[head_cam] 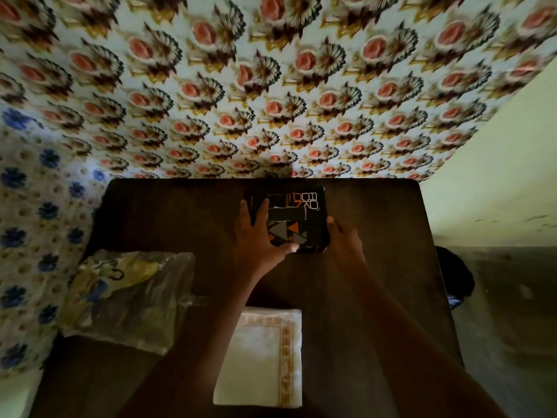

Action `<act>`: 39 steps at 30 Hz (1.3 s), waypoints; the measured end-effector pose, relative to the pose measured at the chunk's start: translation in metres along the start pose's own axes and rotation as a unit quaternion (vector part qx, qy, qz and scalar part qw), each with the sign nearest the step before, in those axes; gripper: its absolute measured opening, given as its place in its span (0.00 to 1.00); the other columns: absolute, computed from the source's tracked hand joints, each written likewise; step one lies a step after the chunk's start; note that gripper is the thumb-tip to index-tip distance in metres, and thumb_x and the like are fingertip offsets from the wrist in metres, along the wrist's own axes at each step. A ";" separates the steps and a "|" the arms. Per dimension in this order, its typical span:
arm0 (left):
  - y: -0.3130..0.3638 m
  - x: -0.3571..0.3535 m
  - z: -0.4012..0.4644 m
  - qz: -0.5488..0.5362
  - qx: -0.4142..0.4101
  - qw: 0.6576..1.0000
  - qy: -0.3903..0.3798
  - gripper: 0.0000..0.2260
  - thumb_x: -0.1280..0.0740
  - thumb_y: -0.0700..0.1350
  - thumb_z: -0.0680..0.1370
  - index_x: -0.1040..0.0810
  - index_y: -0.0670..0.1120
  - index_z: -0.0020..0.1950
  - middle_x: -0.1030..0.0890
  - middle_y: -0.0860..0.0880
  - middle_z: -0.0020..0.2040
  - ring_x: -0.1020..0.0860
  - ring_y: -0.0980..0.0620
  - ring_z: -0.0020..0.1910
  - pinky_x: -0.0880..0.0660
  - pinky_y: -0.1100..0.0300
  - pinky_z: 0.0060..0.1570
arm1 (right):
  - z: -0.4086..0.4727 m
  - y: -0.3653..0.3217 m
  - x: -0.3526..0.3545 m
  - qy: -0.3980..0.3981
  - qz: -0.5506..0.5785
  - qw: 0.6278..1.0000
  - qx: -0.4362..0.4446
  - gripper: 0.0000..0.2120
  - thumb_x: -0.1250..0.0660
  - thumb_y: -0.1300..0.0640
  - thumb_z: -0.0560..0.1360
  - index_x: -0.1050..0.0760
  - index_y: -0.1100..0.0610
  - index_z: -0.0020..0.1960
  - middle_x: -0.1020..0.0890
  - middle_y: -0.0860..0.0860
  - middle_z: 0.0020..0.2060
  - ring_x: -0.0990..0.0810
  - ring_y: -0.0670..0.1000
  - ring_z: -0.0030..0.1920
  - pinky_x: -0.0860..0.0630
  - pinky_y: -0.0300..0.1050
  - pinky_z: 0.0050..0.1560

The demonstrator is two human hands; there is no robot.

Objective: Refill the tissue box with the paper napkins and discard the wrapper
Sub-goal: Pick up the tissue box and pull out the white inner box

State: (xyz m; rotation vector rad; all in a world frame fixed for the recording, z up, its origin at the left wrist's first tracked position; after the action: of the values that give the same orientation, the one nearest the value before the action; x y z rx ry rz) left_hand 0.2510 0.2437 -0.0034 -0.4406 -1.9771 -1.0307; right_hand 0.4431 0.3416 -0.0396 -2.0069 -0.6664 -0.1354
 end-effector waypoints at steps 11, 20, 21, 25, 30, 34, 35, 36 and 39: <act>-0.028 0.011 0.006 -0.048 -0.031 0.997 0.059 0.60 0.17 0.59 0.61 0.49 0.50 0.83 0.54 0.52 0.84 0.47 0.46 0.82 0.38 0.47 0.75 | -0.016 0.011 -0.016 -0.040 0.237 0.969 0.047 0.16 0.39 0.59 0.84 0.24 0.57 0.71 0.15 0.55 0.59 0.15 0.51 0.59 0.16 0.40 0.48; -0.039 0.016 0.005 -0.087 -0.013 0.996 0.031 0.57 0.18 0.56 0.65 0.49 0.50 0.84 0.57 0.55 0.84 0.51 0.49 0.83 0.43 0.50 0.78 | -0.023 -0.006 -0.015 -0.062 0.262 0.963 0.028 0.14 0.34 0.59 0.81 0.25 0.55 0.66 0.16 0.58 0.59 0.13 0.46 0.41 0.23 0.34 0.29; -0.040 0.018 0.004 -0.089 -0.015 0.996 0.026 0.56 0.18 0.56 0.65 0.48 0.49 0.84 0.56 0.55 0.84 0.51 0.49 0.83 0.43 0.49 0.78 | -0.024 -0.010 -0.011 -0.064 0.245 0.967 0.031 0.14 0.32 0.59 0.80 0.25 0.53 0.65 0.15 0.57 0.57 0.12 0.46 0.41 0.23 0.34 0.29; -0.042 0.023 0.001 -0.107 -0.036 0.993 0.017 0.55 0.17 0.56 0.64 0.46 0.49 0.83 0.53 0.53 0.84 0.50 0.49 0.83 0.43 0.47 0.80 | -0.026 -0.024 -0.003 -0.074 0.192 0.978 0.018 0.18 0.31 0.61 0.79 0.26 0.57 0.68 0.16 0.60 0.55 0.14 0.42 0.33 0.25 0.31 0.26; -0.042 0.021 0.001 -0.141 -0.050 0.989 -0.016 0.60 0.20 0.68 0.58 0.47 0.55 0.83 0.54 0.55 0.84 0.50 0.49 0.83 0.42 0.41 0.79 | -0.020 -0.035 -0.006 -0.106 0.068 0.992 -0.014 0.45 0.23 0.47 0.69 0.41 0.50 0.80 0.21 0.62 0.64 0.15 0.58 0.51 0.14 0.54 0.49; -0.048 0.013 -0.001 -0.200 -0.040 0.978 -0.034 0.62 0.20 0.70 0.56 0.49 0.59 0.82 0.50 0.55 0.84 0.47 0.49 0.83 0.40 0.40 0.78 | -0.024 -0.058 -0.016 -0.115 -0.023 0.993 0.019 0.26 0.26 0.39 0.71 0.27 0.52 0.62 0.19 0.54 0.55 0.17 0.52 0.51 0.17 0.51 0.52; -0.052 0.011 0.001 -0.204 -0.044 0.978 -0.028 0.62 0.20 0.71 0.56 0.50 0.61 0.81 0.47 0.55 0.83 0.46 0.49 0.83 0.39 0.39 0.78 | -0.025 -0.065 -0.018 -0.112 -0.047 0.992 0.030 0.22 0.27 0.39 0.72 0.26 0.52 0.57 0.19 0.52 0.51 0.17 0.51 0.49 0.18 0.49 0.51; -0.054 0.009 0.003 -0.203 -0.045 0.978 -0.023 0.61 0.21 0.72 0.56 0.50 0.62 0.81 0.45 0.55 0.83 0.45 0.49 0.82 0.38 0.37 0.77 | -0.026 -0.071 -0.020 -0.111 -0.067 0.991 0.036 0.22 0.27 0.38 0.71 0.25 0.52 0.54 0.18 0.51 0.49 0.17 0.51 0.49 0.18 0.48 0.51; -0.062 0.007 0.007 -0.236 -0.036 0.971 -0.030 0.57 0.20 0.71 0.59 0.47 0.62 0.80 0.40 0.53 0.81 0.41 0.48 0.81 0.36 0.37 0.76 | -0.025 -0.081 -0.027 -0.118 -0.113 0.986 0.027 0.30 0.30 0.31 0.60 0.21 0.55 0.49 0.16 0.56 0.46 0.15 0.55 0.48 0.18 0.48 0.49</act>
State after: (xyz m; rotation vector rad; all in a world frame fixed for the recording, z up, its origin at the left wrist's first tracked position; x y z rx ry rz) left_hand 0.2049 0.2117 -0.0313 -0.0307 -2.1576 -1.3974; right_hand 0.3842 0.3396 0.0264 -1.9084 -1.0383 -0.0119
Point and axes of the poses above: each hand's wrist, its own z-axis towards the middle knuckle, its own x-axis out of the back of the hand, y = z × x, the point moved 7 cm from there along z, towards the middle knuckle
